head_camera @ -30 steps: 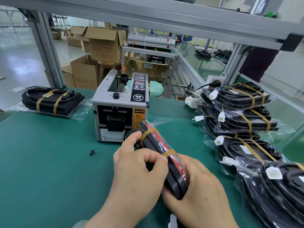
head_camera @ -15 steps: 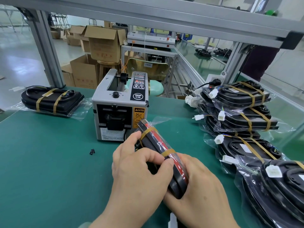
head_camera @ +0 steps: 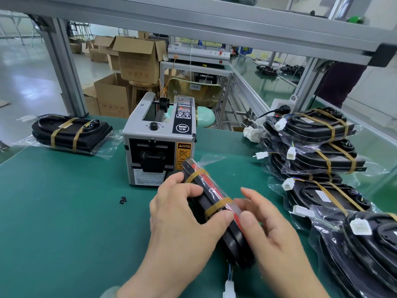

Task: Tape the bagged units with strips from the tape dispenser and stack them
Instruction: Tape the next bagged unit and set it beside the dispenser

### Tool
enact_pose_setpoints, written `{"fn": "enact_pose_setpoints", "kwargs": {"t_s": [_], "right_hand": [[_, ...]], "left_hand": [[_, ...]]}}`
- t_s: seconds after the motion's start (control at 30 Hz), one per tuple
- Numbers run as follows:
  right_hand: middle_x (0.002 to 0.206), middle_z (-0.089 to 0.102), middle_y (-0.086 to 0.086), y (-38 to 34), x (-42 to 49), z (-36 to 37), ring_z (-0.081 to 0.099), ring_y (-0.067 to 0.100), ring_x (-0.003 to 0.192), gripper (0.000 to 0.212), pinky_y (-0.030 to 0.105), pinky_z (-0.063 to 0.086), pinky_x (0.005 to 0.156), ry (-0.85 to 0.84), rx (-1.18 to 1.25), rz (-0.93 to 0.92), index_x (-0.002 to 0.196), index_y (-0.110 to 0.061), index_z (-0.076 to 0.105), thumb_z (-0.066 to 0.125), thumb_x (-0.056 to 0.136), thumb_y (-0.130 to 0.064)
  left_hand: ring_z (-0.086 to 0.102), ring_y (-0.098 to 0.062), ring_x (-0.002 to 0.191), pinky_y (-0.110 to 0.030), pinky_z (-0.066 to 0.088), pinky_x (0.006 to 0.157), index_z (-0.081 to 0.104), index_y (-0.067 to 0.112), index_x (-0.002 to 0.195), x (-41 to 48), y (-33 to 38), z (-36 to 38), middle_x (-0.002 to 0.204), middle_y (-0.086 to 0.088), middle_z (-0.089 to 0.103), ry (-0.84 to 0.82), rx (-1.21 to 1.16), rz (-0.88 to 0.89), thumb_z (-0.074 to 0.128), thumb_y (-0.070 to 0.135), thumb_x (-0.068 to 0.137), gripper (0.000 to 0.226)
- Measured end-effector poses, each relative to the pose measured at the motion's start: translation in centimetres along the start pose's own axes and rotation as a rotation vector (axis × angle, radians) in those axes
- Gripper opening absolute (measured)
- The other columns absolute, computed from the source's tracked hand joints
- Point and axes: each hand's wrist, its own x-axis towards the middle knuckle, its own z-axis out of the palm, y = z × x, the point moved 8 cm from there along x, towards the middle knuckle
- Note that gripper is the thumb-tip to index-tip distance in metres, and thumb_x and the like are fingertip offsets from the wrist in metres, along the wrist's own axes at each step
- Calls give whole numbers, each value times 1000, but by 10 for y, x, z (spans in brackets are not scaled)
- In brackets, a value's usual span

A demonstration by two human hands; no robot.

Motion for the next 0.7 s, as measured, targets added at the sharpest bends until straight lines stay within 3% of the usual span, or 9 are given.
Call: {"fn": "enact_pose_setpoints", "kwargs": {"t_s": [0.07, 0.17, 0.3, 0.37, 0.43, 0.5, 0.7], "right_hand": [[116, 59, -28, -3, 1, 5, 56, -4, 108, 68, 19, 45, 87, -54, -69, -16, 118, -53, 51, 65, 52, -62], [124, 53, -29, -1, 1, 11, 49, -5, 118, 87, 19, 41, 94, -138, -196, -35, 127, -48, 45, 73, 45, -59], [121, 58, -11, 0, 4, -2, 57, 3, 106, 50, 14, 43, 85, -2, 54, -30, 115, -40, 58, 63, 67, -49], [105, 64, -4, 2, 7, -11, 61, 8, 91, 25, 21, 47, 79, 110, 100, -22, 100, -39, 66, 60, 75, -40], [83, 67, -4, 4, 11, -15, 60, 13, 75, 14, 26, 48, 71, 168, 140, 10, 84, -34, 71, 64, 72, -35], [65, 63, -8, 5, 15, -15, 53, 6, 59, 5, 18, 43, 60, 177, 214, 48, 77, -29, 68, 70, 72, -30], [56, 56, -7, 8, 28, -16, 46, 5, 52, 21, 19, 41, 50, 76, 177, 138, 71, -17, 61, 67, 83, -34]], "left_hand": [[26, -1, 128, -27, 24, 107, 46, 42, 88, 2, 1, 2, 137, 28, 26, -3, -3, 5, 68, 58, 50, 47], [28, -1, 126, -23, 23, 102, 51, 39, 86, 7, 3, 6, 133, 28, 26, -6, -26, 9, 67, 60, 54, 42], [30, -2, 124, -21, 21, 97, 54, 36, 85, 12, 3, 9, 127, 30, 25, -13, -17, 17, 65, 57, 53, 39], [31, -2, 126, -22, 22, 97, 54, 36, 85, 13, 3, 11, 126, 30, 24, -17, -26, 17, 69, 55, 56, 38], [30, -2, 125, -21, 23, 97, 53, 37, 86, 13, 4, 13, 126, 31, 23, -17, -32, 12, 69, 56, 56, 39], [29, -2, 125, -21, 23, 97, 52, 38, 88, 13, 6, 14, 127, 30, 21, -9, -29, 14, 71, 55, 59, 39], [25, 3, 119, -15, 17, 93, 46, 40, 91, 13, 8, 19, 127, 33, 18, -9, -45, 32, 73, 47, 66, 37]]}}
